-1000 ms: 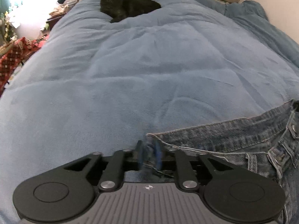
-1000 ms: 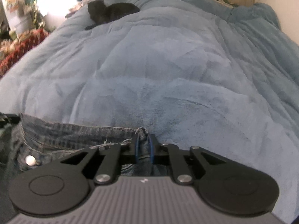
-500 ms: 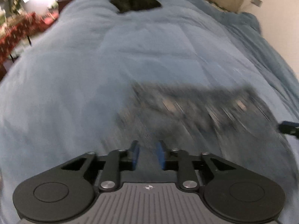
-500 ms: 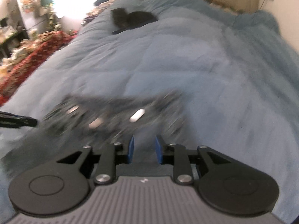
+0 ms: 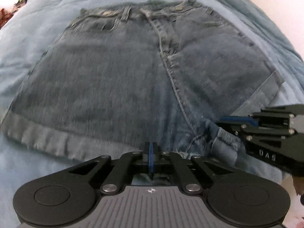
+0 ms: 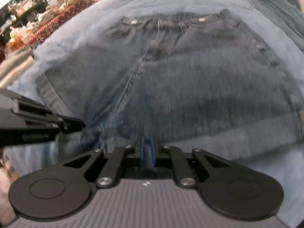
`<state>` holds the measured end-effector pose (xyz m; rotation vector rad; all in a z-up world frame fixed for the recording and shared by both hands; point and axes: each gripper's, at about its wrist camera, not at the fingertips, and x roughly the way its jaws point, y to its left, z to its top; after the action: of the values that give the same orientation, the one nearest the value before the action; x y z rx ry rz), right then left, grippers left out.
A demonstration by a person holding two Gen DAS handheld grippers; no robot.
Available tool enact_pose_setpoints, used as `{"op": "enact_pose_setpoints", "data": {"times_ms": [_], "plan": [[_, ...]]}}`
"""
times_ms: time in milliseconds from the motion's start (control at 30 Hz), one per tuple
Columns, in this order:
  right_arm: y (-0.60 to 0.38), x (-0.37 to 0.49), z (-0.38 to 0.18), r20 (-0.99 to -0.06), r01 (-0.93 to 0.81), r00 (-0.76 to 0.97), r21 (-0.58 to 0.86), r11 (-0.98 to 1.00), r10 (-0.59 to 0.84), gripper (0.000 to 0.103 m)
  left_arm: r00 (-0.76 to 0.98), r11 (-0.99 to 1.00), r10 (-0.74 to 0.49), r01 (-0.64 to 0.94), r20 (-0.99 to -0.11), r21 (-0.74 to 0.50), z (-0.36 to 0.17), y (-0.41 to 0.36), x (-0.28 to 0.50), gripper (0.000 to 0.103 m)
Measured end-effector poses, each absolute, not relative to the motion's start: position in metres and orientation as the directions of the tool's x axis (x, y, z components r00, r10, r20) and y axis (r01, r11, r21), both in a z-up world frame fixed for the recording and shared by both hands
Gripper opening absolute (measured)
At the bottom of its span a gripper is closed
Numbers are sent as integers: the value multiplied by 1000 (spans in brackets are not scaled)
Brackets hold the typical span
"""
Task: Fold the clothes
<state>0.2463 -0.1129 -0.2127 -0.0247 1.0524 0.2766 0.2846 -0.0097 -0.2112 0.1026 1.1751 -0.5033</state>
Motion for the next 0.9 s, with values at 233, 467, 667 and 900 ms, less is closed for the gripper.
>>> {"op": "enact_pose_setpoints", "data": {"times_ms": [233, 467, 667, 900], "plan": [[-116, 233, -199, -872, -198, 439, 138, 970, 214, 9, 288, 883, -320, 436, -902, -174, -197, -8, 268, 0], [-107, 239, -151, -810, -240, 517, 175, 955, 278, 11, 257, 876, -357, 426, -898, -227, -203, -10, 274, 0], [-90, 263, -157, -792, -288, 441, 321, 902, 422, 11, 224, 872, -377, 413, -899, -263, -200, -9, 267, 0], [-55, 270, -183, -801, -361, 360, 354, 863, 479, 10, 263, 922, -311, 317, -913, -223, -187, 42, 270, 1]]}}
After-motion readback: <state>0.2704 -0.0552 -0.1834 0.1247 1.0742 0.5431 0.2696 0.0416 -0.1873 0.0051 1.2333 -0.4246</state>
